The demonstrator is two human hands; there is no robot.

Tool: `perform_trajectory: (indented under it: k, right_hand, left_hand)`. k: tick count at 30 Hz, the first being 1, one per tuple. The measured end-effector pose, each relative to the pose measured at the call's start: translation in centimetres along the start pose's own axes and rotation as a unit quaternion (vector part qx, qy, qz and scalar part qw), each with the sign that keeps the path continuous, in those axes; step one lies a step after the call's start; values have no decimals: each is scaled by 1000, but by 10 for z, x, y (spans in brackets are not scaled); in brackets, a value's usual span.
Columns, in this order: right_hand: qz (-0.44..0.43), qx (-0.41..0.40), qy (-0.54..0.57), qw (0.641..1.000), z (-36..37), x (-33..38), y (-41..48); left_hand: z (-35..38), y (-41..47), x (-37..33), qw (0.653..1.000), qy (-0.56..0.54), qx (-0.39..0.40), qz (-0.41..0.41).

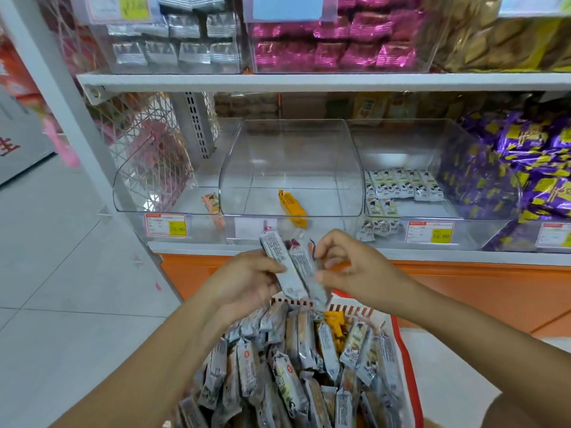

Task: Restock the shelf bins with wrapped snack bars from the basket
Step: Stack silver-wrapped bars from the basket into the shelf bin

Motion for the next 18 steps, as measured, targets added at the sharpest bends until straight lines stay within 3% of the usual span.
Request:
perform_trajectory:
  k: [4,9,18]
  right_hand:
    - [1,-26,35,999,-1,-9,1]
    - [13,-10,91,996,-3,-7,-4]
    - [18,-28,97,995,-16,-6,-8]
  left_hand:
    - [8,4,2,999,-16,46,-5]
    - [14,9,13,999,-24,46,-12]
    - [9,19,23,1000,19,-9,-18]
Point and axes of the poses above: each hand's wrist, its own y-axis towards the middle knuckle, its own z-axis out of the palm, x = y × z, the point moved 8 cm from there along y, towards the middle knuckle, and after that the axes turned 13 degrees about z, right-handed, at the moved point
